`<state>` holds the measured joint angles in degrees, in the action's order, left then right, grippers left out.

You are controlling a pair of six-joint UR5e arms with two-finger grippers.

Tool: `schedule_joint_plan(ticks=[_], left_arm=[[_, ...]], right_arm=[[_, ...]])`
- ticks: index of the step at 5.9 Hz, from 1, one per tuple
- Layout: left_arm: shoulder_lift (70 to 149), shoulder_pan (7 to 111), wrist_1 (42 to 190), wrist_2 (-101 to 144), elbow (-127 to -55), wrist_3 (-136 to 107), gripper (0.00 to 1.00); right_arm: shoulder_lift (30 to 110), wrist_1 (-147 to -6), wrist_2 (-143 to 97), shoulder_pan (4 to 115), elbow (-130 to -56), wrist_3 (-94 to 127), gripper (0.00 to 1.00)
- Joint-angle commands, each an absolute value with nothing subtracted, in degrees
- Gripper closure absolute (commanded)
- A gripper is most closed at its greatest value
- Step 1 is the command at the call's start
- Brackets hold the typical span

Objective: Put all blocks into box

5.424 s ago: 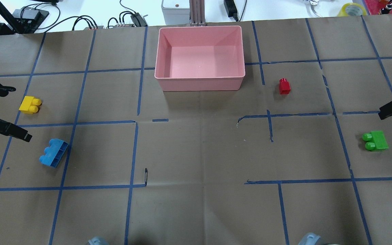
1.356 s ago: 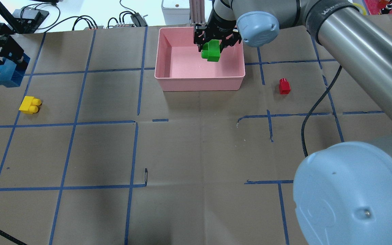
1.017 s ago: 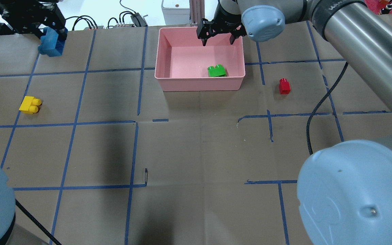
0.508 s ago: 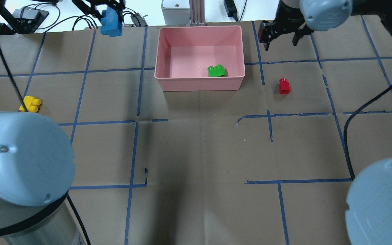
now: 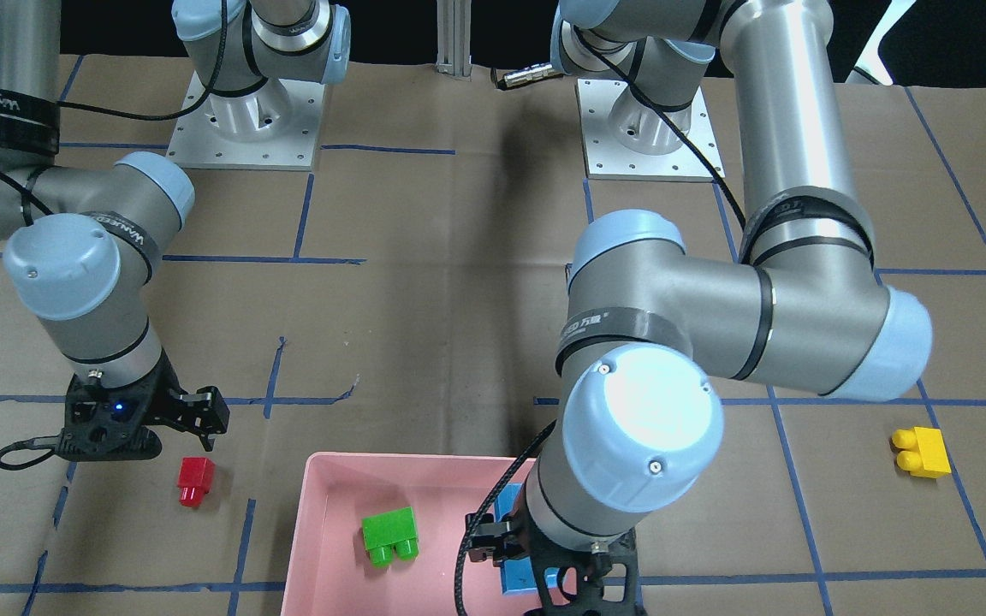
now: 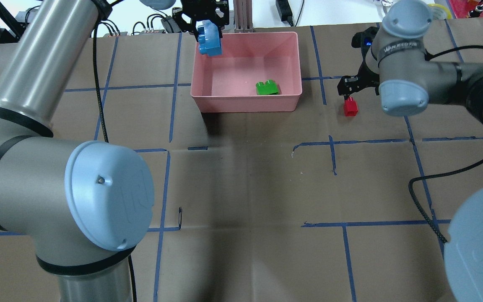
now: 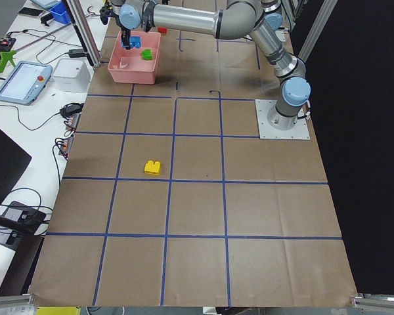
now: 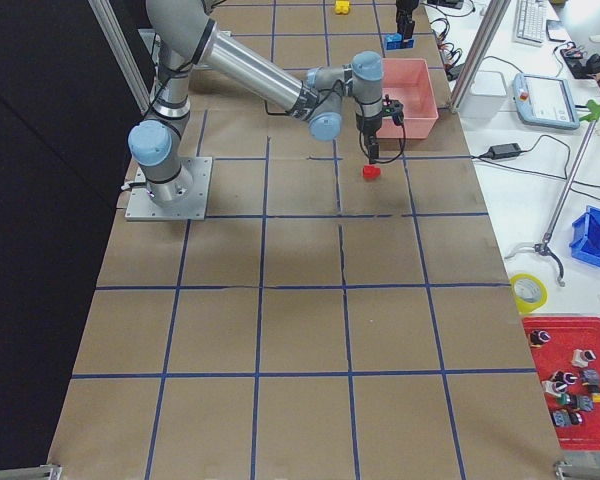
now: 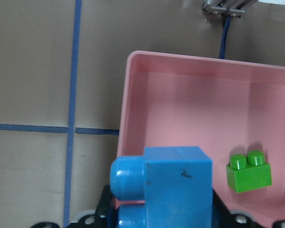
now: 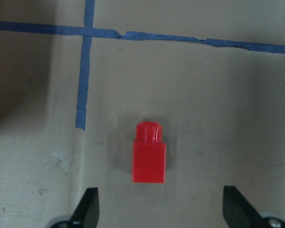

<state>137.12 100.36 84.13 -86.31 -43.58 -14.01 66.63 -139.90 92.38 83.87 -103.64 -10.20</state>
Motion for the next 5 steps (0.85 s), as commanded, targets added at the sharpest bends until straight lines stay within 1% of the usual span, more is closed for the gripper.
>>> schedule_joint_plan(ticks=[1,2,3,4,5], left_arm=[[141.74,100.99,78.69,-87.09,-44.29,-14.50,0.89],[142.90,101.42,78.31,-88.14,-44.47,-14.59,0.84],[142.91,101.86,78.22,-88.07,-45.69,-15.11,0.33],[142.39,101.87,77.61,-88.15,-46.57,-15.47,0.01],[140.99,101.87,77.61,-88.42,-46.49,-15.38,0.01]], right_arm=[[60.77,-150.61,91.85,82.80,-107.05,-10.28,0.07],[59.86,-151.43,91.76,82.79,-107.05,-10.28,0.07],[59.59,-151.35,91.76,82.79,-106.44,-10.20,0.08],[59.76,-151.09,91.76,82.79,-105.57,-9.93,0.09],[59.77,-150.82,91.76,82.88,-105.12,-9.67,0.10]])
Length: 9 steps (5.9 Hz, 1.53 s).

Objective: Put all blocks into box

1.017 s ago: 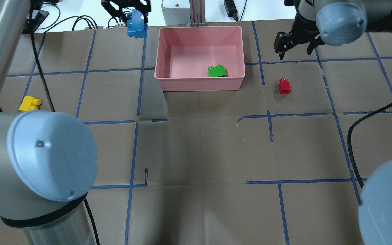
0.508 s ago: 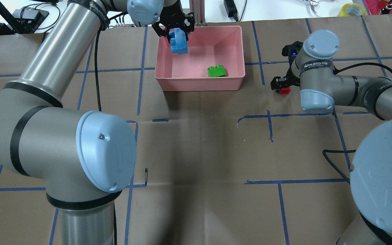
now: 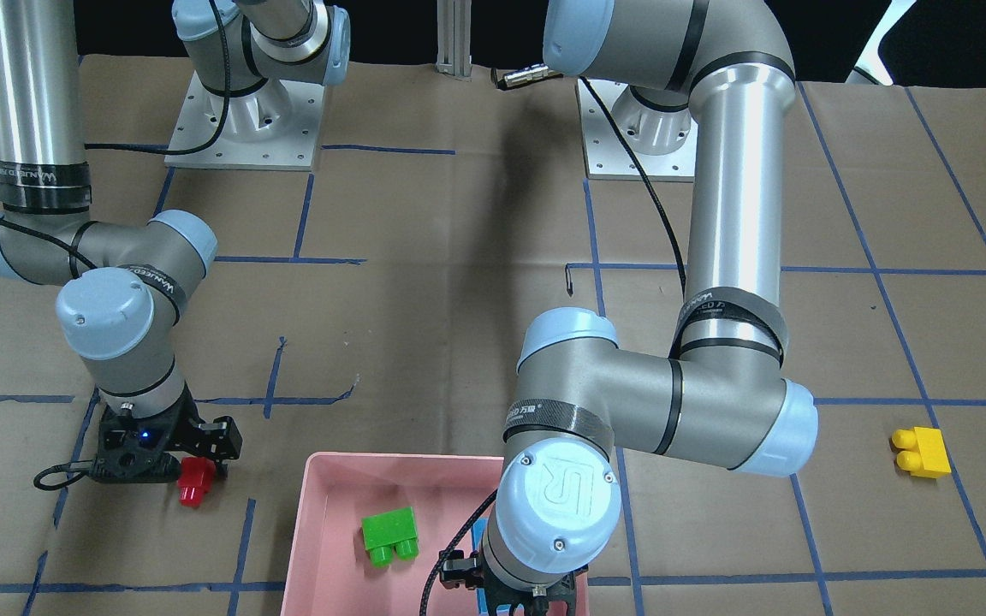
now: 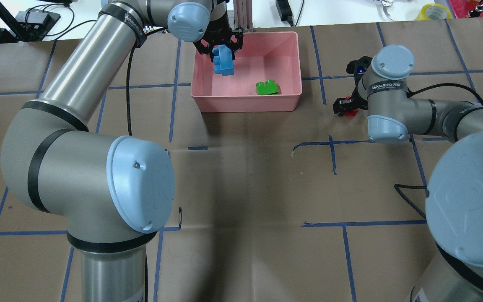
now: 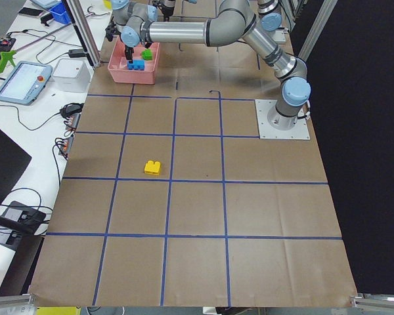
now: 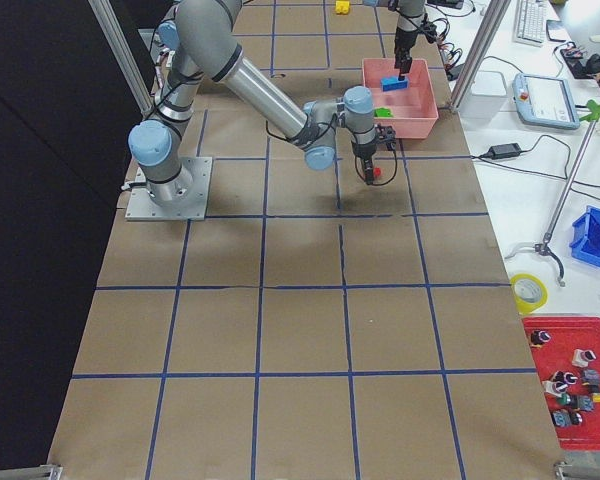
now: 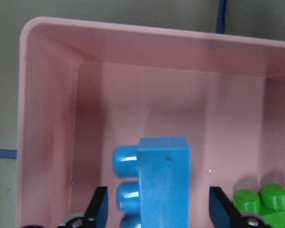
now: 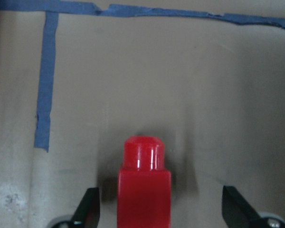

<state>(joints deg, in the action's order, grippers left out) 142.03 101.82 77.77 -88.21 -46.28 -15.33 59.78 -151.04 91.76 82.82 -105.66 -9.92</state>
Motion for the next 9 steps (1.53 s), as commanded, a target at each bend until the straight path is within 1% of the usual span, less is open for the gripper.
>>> schedule_joint_plan(ticks=[1,2,3,4,5,6,7,8,9], left_arm=[[138.28,101.60,78.48,-88.33,-46.58,-15.21,0.01],[133.29,101.25,82.14,-88.33,-47.02,-15.12,0.01],[129.07,100.29,88.09,-88.50,-47.37,-13.90,0.01],[125.20,97.32,91.55,-88.42,-49.55,-9.45,0.01],[120.89,93.99,91.93,-88.51,-54.36,-4.79,0.01],[116.85,89.95,91.67,-88.59,-60.06,0.91,0.01],[113.85,84.78,91.23,-88.51,-64.21,8.80,0.01],[112.08,78.90,91.14,-88.51,-67.03,15.92,0.01],[111.54,72.92,91.06,-88.33,-68.28,21.74,0.01]], right_arm=[[59.77,-150.82,90.71,83.05,-104.77,-9.49,0.19],[59.59,-150.82,89.05,83.14,-104.85,-7.84,0.35],[59.59,-150.91,89.03,83.23,-105.11,-7.82,0.55],[59.85,-150.73,89.03,83.15,-104.86,-8.43,0.73],[61.16,-150.21,89.12,83.14,-104.16,-8.52,0.89],[64.57,-141.50,88.95,83.32,-100.15,-8.44,0.95],[67.56,-125.23,87.99,85.23,-92.19,-6.96,0.95],[67.85,-112.63,84.50,89.60,-83.32,3.58,0.96],[66.37,-111.81,80.29,95.13,-79.84,16.05,0.96]])
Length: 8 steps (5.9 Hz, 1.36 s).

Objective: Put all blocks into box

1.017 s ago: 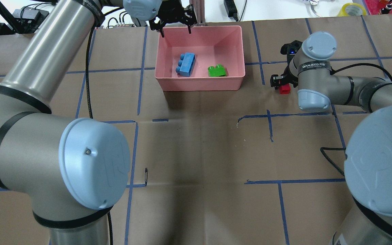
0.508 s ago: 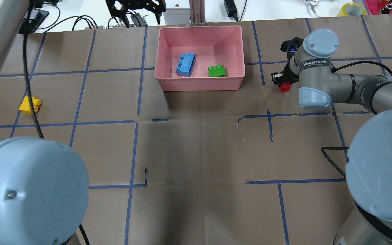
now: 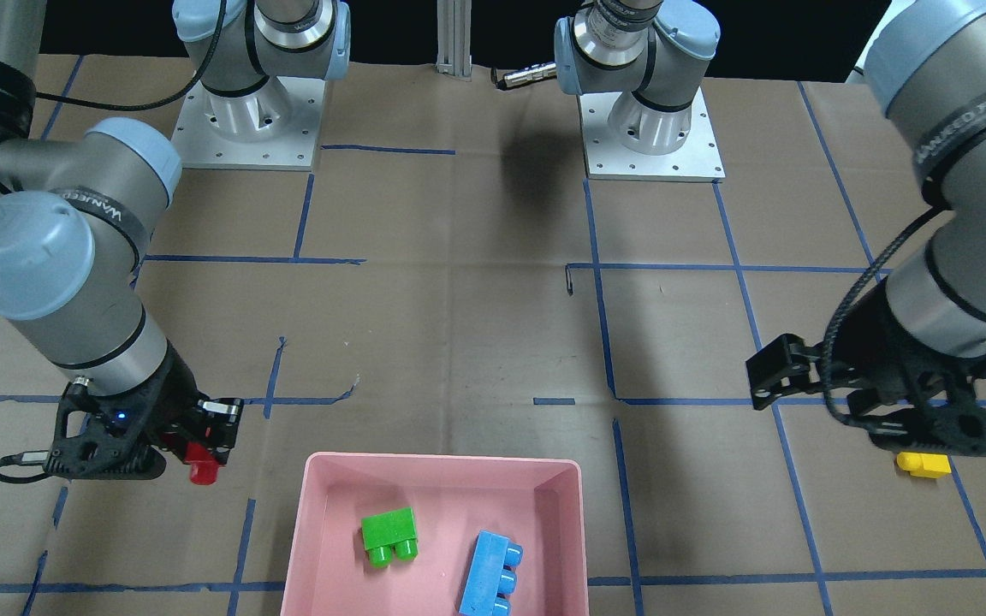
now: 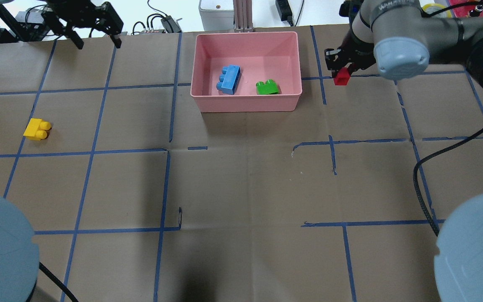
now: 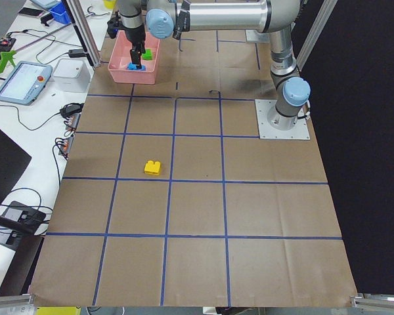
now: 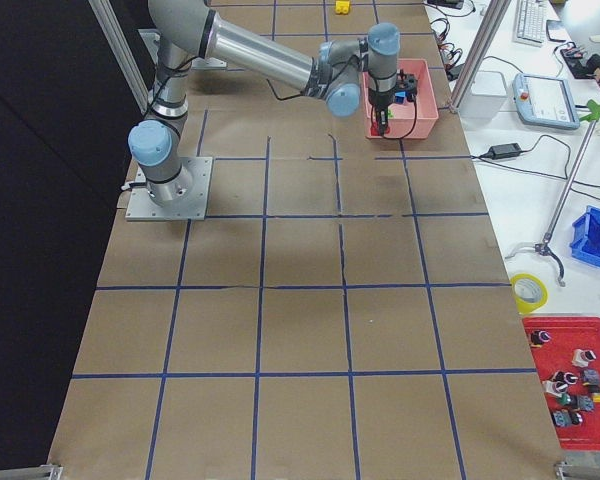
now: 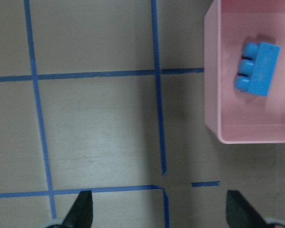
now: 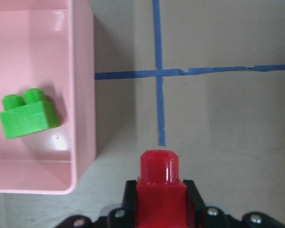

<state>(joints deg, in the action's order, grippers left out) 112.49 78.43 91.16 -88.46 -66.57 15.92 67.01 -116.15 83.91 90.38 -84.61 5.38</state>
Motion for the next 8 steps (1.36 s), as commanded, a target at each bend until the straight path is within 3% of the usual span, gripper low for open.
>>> schedule_joint_plan(ticks=[1,2,3,4,5,8], left_arm=[[112.23,66.86,90.36,-88.33,-68.55,22.75,0.01],[113.54,63.75,89.31,-88.33,-68.64,27.64,0.01],[115.29,60.33,88.25,-88.24,-68.64,29.77,0.01],[118.27,57.94,87.20,-88.16,-68.56,32.23,0.01],[121.35,57.66,82.92,-88.33,-68.73,35.48,0.01],[127.44,54.95,75.10,-88.24,-73.44,46.63,0.03]], right_arm=[[62.36,-117.71,73.98,99.54,-78.59,30.01,0.96],[57.09,-127.87,73.83,102.28,-78.05,34.76,0.95],[55.21,-129.79,74.52,103.09,-76.57,34.80,0.88],[55.37,-128.77,74.97,103.10,-76.47,33.76,0.15],[55.72,-125.80,75.58,102.83,-76.38,32.79,0.00],[59.13,-110.12,88.08,100.38,-71.91,14.58,0.00]])
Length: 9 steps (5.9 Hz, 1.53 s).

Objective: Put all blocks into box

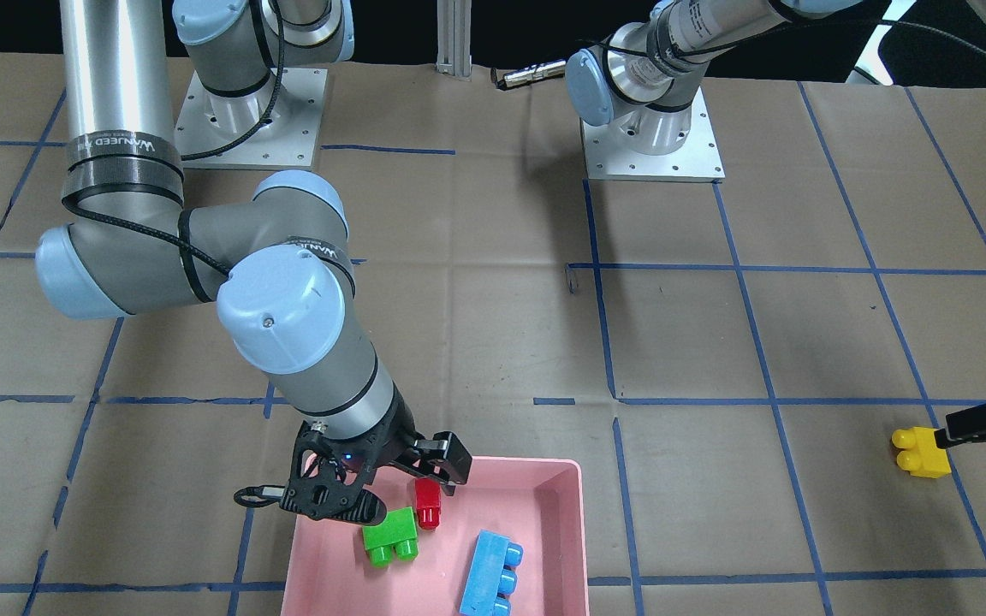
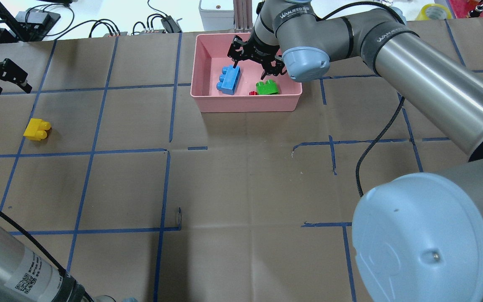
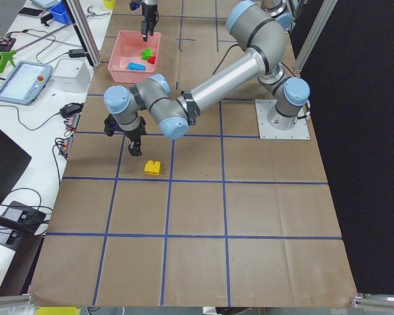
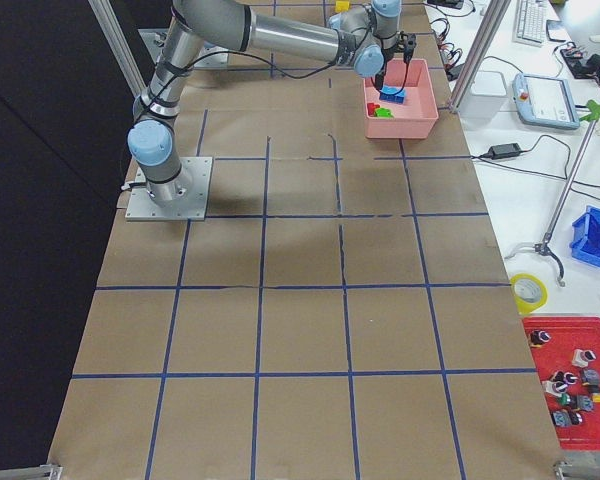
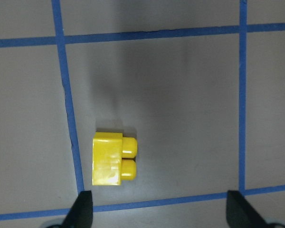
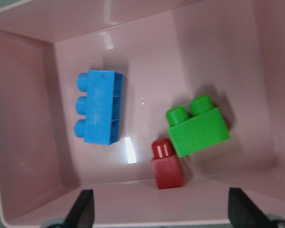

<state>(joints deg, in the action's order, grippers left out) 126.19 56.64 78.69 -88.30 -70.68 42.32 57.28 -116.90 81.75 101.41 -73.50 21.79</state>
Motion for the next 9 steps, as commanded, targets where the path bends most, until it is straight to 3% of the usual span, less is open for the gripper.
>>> schedule_joint_plan(ticks=[1,3,5,6,9], left_arm=[[127.44,54.76,68.53,-88.33,-77.83,50.59,0.03],[127.53,53.88,57.01,-88.24,-85.84,50.80,0.03],[127.62,53.70,56.60,-88.42,-86.48,50.80,0.03],[127.70,53.70,56.43,-88.42,-86.40,50.63,0.09],[127.71,53.70,56.43,-91.66,-85.08,49.84,0.66]], right_arm=[[63.41,-103.60,89.37,98.20,-72.42,7.89,0.00],[73.86,-93.12,94.91,96.77,-76.96,2.99,0.01],[87.04,-92.44,94.05,97.12,-90.97,3.51,0.00],[90.93,-97.51,94.22,97.38,-96.88,3.52,0.00],[93.08,-98.96,94.05,97.30,-97.39,3.16,0.00]])
